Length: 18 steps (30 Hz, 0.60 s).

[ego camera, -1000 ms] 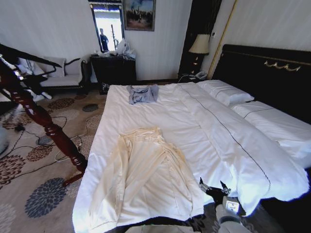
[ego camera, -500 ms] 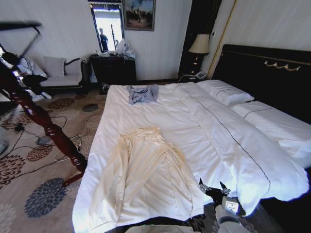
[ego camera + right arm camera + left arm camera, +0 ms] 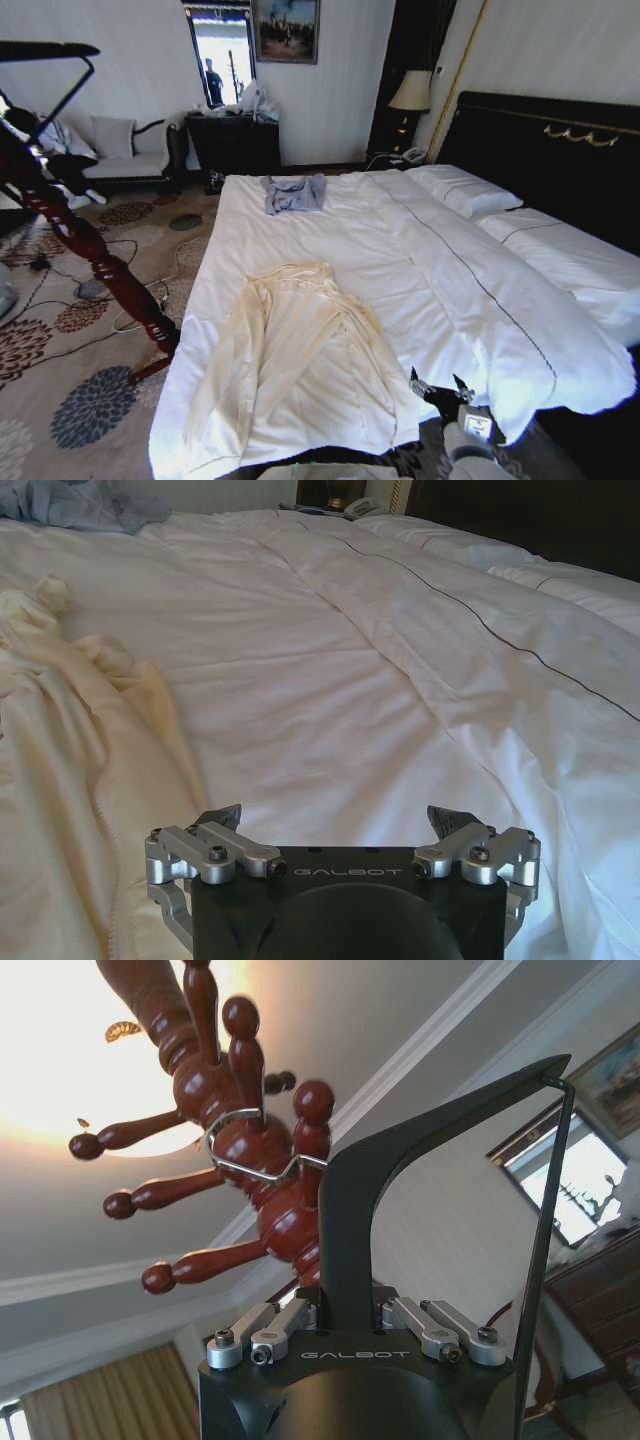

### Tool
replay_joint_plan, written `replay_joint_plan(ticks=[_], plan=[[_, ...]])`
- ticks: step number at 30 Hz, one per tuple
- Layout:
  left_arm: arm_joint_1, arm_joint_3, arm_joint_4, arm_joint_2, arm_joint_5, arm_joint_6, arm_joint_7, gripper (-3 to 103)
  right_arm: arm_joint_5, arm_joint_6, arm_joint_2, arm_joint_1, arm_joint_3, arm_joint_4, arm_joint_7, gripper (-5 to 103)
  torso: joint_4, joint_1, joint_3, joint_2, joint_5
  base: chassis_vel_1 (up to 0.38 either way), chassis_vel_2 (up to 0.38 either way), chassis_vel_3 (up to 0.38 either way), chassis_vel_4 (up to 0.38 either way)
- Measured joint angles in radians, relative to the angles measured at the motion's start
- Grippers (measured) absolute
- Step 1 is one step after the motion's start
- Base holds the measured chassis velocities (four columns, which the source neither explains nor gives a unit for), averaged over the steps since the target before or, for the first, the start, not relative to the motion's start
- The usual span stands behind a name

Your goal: Pick up the clothes from the bed and hang them on the clothes hanger.

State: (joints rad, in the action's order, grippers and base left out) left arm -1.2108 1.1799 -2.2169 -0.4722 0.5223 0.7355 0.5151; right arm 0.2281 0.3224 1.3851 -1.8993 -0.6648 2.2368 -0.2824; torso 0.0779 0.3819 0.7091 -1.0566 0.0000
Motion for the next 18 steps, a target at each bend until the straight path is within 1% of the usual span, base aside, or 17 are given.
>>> replay_joint_plan(ticks=[3,4,8,10,13,15,18], plan=[[-0.071,0.069,-0.044,-0.010,0.003,0.000,-0.016,22,0.001,0.000,-0.001,0.000,-0.002,-0.001,-0.002,100,-0.0004,0.000,0.000,0.000,0.0001,0.000,0.000,0.000,0.000],[-0.071,0.069,-0.044,-0.010,0.003,0.000,-0.016,22,0.001,0.000,-0.001,0.000,-0.002,-0.001,-0.002,100,-0.0004,0.000,0.000,0.000,0.0001,0.000,0.000,0.000,0.000],[-0.171,0.168,-0.121,-0.010,0.021,0.000,-0.047,22,0.002,0.001,-0.001,0.001,-0.001,-0.004,-0.004,100,-0.0003,0.000,0.000,0.000,0.0000,0.000,0.000,0.000,0.000],[-0.185,0.185,-0.134,-0.010,0.022,0.000,-0.053,22,0.002,0.001,-0.001,0.001,0.000,-0.004,-0.004,100,-0.0002,0.000,0.000,0.000,0.0001,0.000,0.000,0.000,0.000],[-0.234,0.248,-0.184,-0.009,0.027,0.000,-0.081,22,0.002,0.002,0.000,0.002,0.002,-0.005,-0.005,100,-0.0003,0.000,0.000,0.000,0.0002,0.000,0.000,0.000,0.000],[-0.247,0.262,-0.196,-0.009,0.031,0.000,-0.089,22,0.002,0.002,0.000,0.002,0.001,-0.005,-0.005,100,-0.0002,0.000,0.000,0.000,0.0002,0.000,0.000,0.000,0.000],[-0.285,0.269,-0.229,-0.015,0.044,-0.008,-0.130,22,0.013,0.002,-0.005,0.001,-0.008,-0.003,-0.007,100,-0.0002,0.000,0.000,0.000,0.0002,0.000,0.000,0.000,0.000]])
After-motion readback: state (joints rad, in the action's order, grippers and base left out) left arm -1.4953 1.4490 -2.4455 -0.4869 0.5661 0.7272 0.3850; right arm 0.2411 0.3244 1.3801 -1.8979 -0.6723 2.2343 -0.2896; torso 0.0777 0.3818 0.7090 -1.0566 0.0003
